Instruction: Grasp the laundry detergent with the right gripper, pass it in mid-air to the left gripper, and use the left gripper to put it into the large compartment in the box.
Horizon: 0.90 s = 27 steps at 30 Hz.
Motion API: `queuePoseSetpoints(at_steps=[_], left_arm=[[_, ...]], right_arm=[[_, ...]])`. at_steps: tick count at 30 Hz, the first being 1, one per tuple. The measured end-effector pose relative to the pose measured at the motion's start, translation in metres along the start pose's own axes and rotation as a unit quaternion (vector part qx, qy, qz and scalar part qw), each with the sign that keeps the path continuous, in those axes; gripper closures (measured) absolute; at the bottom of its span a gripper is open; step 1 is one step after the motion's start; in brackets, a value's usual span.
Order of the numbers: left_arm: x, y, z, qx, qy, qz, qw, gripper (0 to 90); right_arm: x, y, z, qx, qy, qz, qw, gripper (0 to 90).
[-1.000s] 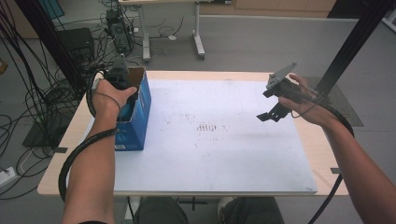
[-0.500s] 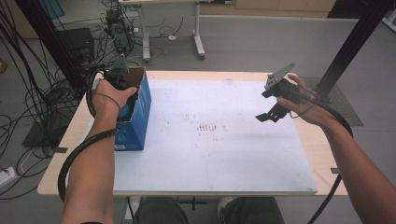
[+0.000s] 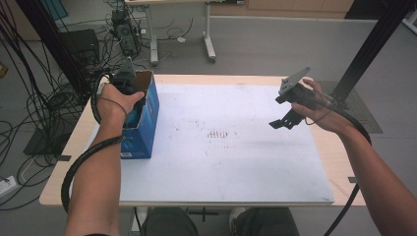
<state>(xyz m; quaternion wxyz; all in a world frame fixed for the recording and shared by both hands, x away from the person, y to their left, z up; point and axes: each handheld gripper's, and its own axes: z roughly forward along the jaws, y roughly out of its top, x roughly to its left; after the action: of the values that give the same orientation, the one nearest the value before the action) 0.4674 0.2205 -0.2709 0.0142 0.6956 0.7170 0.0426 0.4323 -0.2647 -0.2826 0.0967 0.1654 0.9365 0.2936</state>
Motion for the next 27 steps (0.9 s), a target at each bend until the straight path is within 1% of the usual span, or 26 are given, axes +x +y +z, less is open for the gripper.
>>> queuePoseSetpoints(at_steps=[5, 11, 14, 18, 21, 24, 27], left_arm=[[0.001, -0.001, -0.001, -0.003, 0.005, -0.001, 1.0000, 31.3], [0.001, -0.002, -0.006, -0.007, 0.011, 0.002, 0.9999, 29.5], [0.000, -0.002, -0.011, -0.010, 0.016, 0.005, 0.9998, 28.4], [-0.001, -0.004, -0.018, -0.015, 0.019, 0.009, 0.9997, 27.6], [-0.002, -0.005, -0.023, -0.019, 0.012, 0.009, 0.9997, 26.2], [-0.005, -0.006, -0.029, -0.022, 0.021, 0.014, 0.9994, 26.5], [-0.006, -0.008, -0.036, -0.028, 0.021, 0.017, 0.9993, 26.4]], right_arm=[[0.000, 0.001, 0.000, -0.001, 0.000, -0.001, 1.0000, 0.3], [0.000, 0.004, -0.001, -0.003, -0.001, -0.005, 1.0000, 0.3], [0.001, 0.006, -0.002, -0.004, -0.002, -0.007, 1.0000, 0.3], [0.002, 0.008, -0.003, -0.006, -0.003, -0.008, 0.9999, 0.3], [0.002, 0.009, -0.003, -0.007, -0.003, -0.009, 0.9999, 0.3], [0.003, 0.009, -0.002, -0.009, -0.002, -0.009, 0.9999, 0.3], [0.004, 0.010, -0.003, -0.010, -0.003, -0.009, 0.9999, 0.3]])
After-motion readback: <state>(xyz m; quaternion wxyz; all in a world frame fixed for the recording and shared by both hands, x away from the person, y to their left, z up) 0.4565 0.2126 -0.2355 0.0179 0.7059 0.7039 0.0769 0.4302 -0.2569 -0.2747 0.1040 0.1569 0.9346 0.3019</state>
